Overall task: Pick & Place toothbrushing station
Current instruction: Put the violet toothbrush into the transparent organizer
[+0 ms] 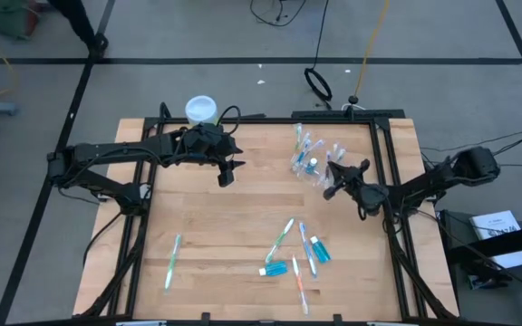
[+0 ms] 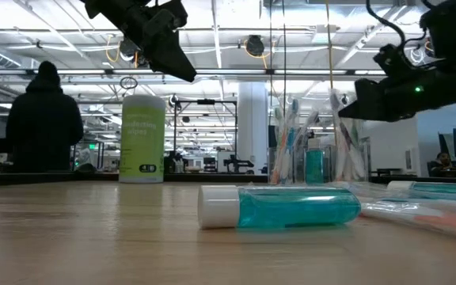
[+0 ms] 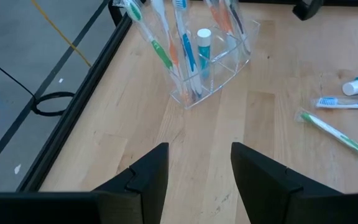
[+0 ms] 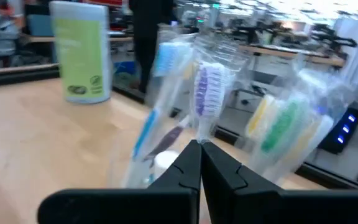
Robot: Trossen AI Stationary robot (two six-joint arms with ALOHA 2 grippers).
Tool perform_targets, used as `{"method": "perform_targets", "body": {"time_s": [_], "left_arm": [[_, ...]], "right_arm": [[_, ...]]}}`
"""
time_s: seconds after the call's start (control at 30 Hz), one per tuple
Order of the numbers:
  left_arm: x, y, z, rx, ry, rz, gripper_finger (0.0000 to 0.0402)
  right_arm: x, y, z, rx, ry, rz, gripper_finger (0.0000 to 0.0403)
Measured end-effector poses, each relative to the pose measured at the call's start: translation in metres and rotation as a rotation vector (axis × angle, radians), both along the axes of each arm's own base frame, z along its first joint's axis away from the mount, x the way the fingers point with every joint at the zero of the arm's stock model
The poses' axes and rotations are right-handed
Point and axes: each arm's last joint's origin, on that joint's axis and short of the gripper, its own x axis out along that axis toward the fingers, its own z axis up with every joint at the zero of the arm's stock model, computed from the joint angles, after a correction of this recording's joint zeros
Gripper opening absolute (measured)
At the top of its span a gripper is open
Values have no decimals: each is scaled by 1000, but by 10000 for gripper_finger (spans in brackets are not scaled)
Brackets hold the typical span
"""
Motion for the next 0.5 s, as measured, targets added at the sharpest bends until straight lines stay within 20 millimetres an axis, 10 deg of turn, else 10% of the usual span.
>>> {"method": "perform_targets", "body": {"time_s": [0.5], "left_arm": [[0, 0, 0, -4, 0, 2, 177]], "right_arm": [[-5, 15, -3, -51, 61, 112, 0]]}}
